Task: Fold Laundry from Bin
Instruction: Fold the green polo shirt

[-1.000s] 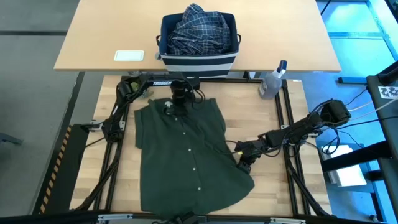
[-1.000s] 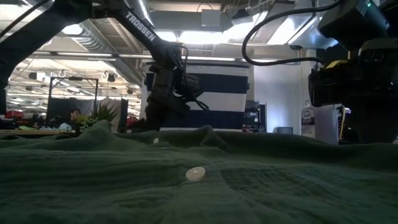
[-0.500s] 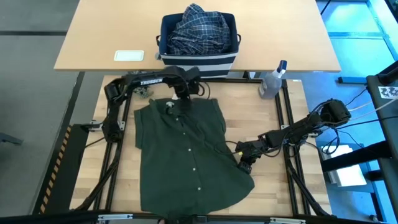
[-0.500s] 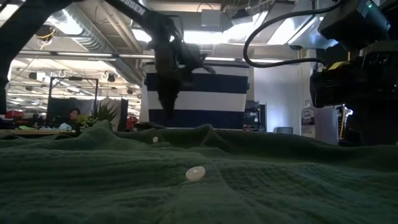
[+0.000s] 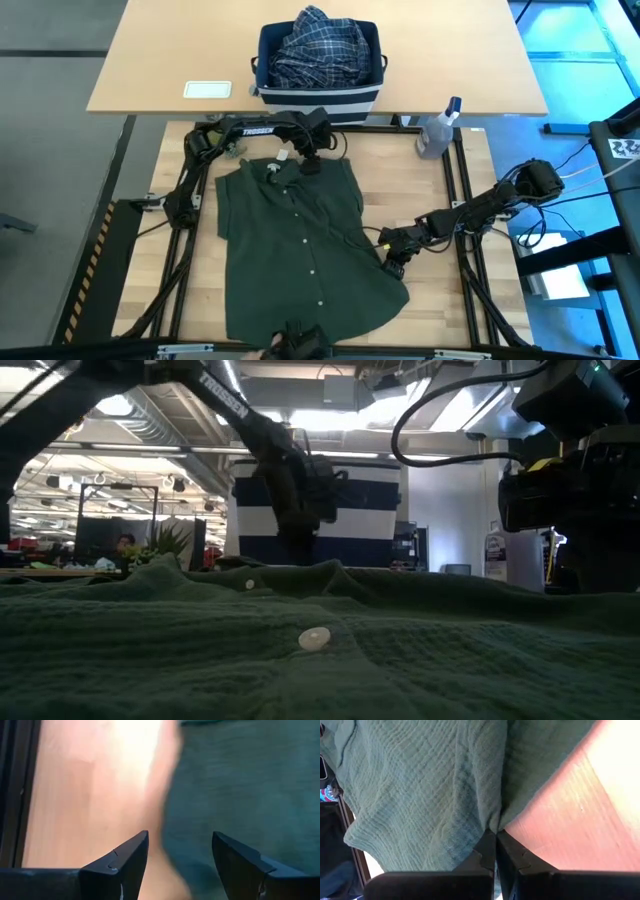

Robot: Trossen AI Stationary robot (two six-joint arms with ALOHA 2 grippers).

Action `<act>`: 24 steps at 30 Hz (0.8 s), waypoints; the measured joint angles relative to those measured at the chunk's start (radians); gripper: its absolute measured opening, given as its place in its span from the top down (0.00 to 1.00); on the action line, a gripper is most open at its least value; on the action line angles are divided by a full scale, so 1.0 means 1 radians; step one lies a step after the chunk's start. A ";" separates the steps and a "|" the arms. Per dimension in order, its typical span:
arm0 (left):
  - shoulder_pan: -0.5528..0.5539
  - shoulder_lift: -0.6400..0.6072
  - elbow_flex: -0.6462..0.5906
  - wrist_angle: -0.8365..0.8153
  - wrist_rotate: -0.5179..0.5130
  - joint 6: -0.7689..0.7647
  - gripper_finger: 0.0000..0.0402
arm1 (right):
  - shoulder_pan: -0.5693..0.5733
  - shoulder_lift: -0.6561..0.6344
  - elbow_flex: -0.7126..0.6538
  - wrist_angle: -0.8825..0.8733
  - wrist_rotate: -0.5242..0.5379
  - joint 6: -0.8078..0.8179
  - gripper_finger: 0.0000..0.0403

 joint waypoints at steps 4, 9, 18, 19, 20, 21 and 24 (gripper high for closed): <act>0.025 0.014 0.000 0.007 -0.002 -0.011 0.47 | 0.000 0.000 0.000 0.001 0.000 0.001 1.00; 0.027 0.014 0.000 0.006 -0.001 -0.011 0.47 | -0.001 0.000 0.000 0.002 0.001 0.001 1.00; 0.023 0.051 0.001 -0.023 0.057 -0.004 0.48 | -0.001 0.000 0.000 -0.004 0.013 0.002 1.00; 0.020 0.052 0.001 -0.022 0.052 -0.002 0.50 | -0.001 0.000 0.000 -0.005 0.017 0.002 1.00; 0.018 0.052 0.001 -0.019 0.050 0.003 0.53 | -0.001 0.000 0.000 -0.006 0.021 0.002 1.00; 0.017 0.050 0.001 -0.014 0.052 0.017 0.58 | -0.001 0.000 0.000 -0.007 0.024 0.002 1.00; 0.012 0.043 0.001 -0.001 0.059 0.051 0.77 | -0.001 0.000 0.000 -0.015 0.034 0.002 1.00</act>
